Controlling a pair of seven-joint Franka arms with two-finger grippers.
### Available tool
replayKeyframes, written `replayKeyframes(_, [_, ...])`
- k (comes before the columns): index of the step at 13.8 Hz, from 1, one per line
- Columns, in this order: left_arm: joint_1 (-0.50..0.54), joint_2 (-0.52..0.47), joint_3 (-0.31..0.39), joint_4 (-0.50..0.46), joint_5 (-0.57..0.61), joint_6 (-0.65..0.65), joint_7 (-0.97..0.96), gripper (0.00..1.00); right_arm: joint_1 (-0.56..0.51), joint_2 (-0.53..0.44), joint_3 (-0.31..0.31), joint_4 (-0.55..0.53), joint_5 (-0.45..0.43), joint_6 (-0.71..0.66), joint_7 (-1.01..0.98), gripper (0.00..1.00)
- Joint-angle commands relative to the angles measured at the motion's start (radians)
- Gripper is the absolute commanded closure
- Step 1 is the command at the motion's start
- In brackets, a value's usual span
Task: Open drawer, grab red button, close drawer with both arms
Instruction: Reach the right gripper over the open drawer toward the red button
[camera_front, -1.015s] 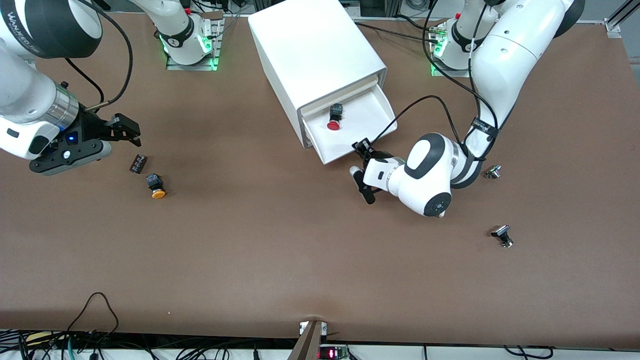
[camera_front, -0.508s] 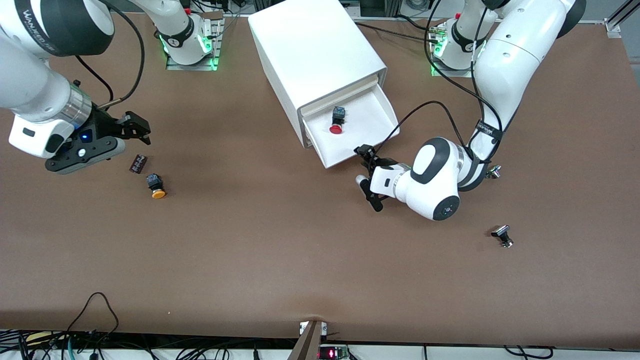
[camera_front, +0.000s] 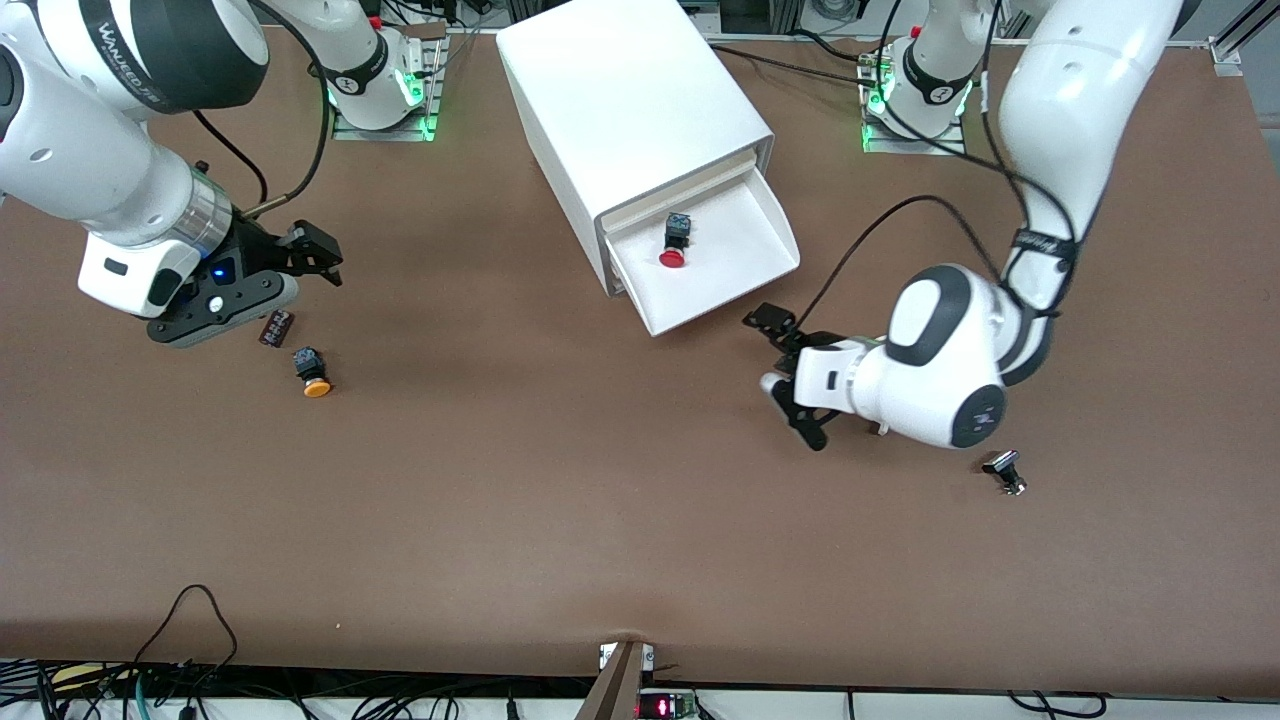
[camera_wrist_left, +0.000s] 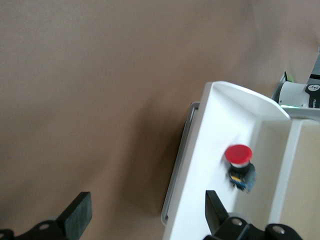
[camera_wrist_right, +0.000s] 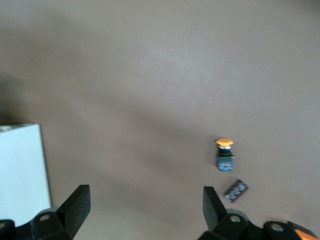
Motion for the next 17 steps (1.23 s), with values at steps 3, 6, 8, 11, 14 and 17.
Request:
replayKeyframes(3, [0.084, -0.103, 0.005, -0.016, 0.075, -0.078, -0.089, 0.01, 0.077, 0.068, -0.002, 0.113, 0.034, -0.020, 0.137, 0.00])
replayKeyframes(6, [0.090, -0.146, 0.003, -0.016, 0.178, -0.112, -0.212, 0.01, 0.141, 0.082, -0.002, 0.116, 0.034, -0.009, 0.261, 0.00])
replayKeyframes(8, [0.095, -0.177, 0.005, -0.016, 0.242, -0.114, -0.221, 0.01, 0.195, 0.100, -0.002, 0.140, 0.042, -0.005, 0.361, 0.00])
replayKeyframes(11, [0.124, -0.186, 0.005, -0.016, 0.314, -0.135, -0.250, 0.01, 0.281, 0.175, -0.002, 0.235, 0.068, -0.002, 0.571, 0.00])
replayKeyframes(14, [0.147, -0.228, 0.007, -0.017, 0.350, -0.137, -0.348, 0.01, 0.389, 0.240, -0.002, 0.284, 0.067, 0.041, 0.779, 0.00])
replayKeyframes(17, [0.180, -0.260, 0.007, -0.019, 0.356, -0.169, -0.428, 0.01, 0.495, 0.296, -0.004, 0.286, 0.062, 0.132, 0.965, 0.00])
